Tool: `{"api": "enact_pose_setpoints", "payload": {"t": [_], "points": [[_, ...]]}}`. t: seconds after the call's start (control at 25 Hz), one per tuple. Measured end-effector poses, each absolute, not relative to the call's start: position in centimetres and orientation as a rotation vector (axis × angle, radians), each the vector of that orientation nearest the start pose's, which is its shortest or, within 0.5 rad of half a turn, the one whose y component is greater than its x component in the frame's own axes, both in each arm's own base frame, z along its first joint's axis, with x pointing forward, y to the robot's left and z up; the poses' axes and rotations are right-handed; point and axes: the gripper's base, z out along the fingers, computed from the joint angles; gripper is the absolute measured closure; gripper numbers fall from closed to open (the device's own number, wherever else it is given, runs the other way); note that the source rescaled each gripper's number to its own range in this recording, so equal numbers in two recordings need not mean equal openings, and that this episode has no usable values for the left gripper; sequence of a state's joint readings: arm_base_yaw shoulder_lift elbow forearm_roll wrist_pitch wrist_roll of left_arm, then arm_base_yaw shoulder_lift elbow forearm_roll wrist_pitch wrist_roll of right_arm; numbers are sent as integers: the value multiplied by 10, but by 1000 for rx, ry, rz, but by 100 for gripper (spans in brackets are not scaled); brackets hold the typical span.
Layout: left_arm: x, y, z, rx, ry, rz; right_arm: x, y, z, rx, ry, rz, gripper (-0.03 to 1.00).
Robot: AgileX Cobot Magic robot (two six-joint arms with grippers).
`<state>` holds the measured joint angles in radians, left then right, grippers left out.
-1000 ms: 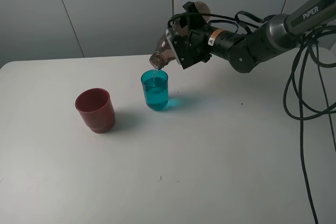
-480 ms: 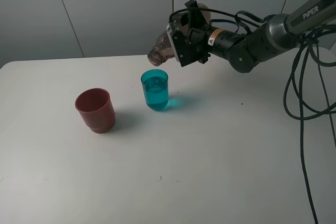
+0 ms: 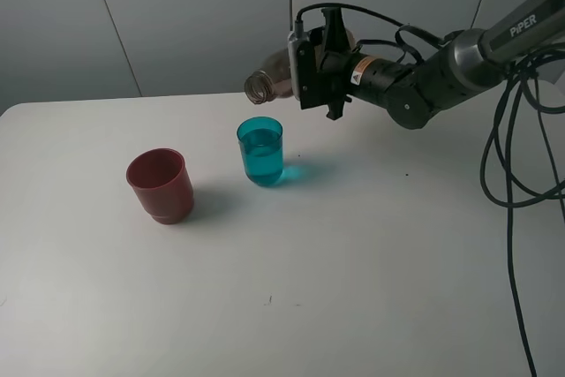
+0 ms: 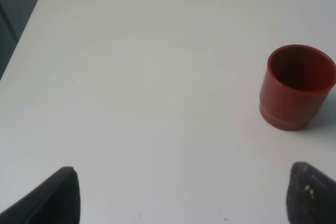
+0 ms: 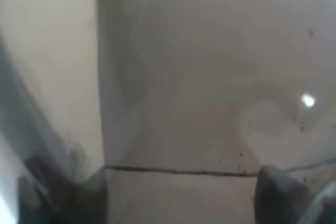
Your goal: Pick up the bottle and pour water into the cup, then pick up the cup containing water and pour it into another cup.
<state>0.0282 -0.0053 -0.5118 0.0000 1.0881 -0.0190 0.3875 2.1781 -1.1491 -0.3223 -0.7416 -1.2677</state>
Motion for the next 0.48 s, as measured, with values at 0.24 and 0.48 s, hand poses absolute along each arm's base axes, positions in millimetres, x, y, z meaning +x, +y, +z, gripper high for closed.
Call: {"api": "enact_pose_setpoints", "payload": {"t": [0.24,0.48], "points": [[-8,0,278,-49,2054,6,403,185,130,-1405,1131,-406,96],[-8,0,278,-49,2054,6,408,169,146,-1106,1366,-154,96]]}}
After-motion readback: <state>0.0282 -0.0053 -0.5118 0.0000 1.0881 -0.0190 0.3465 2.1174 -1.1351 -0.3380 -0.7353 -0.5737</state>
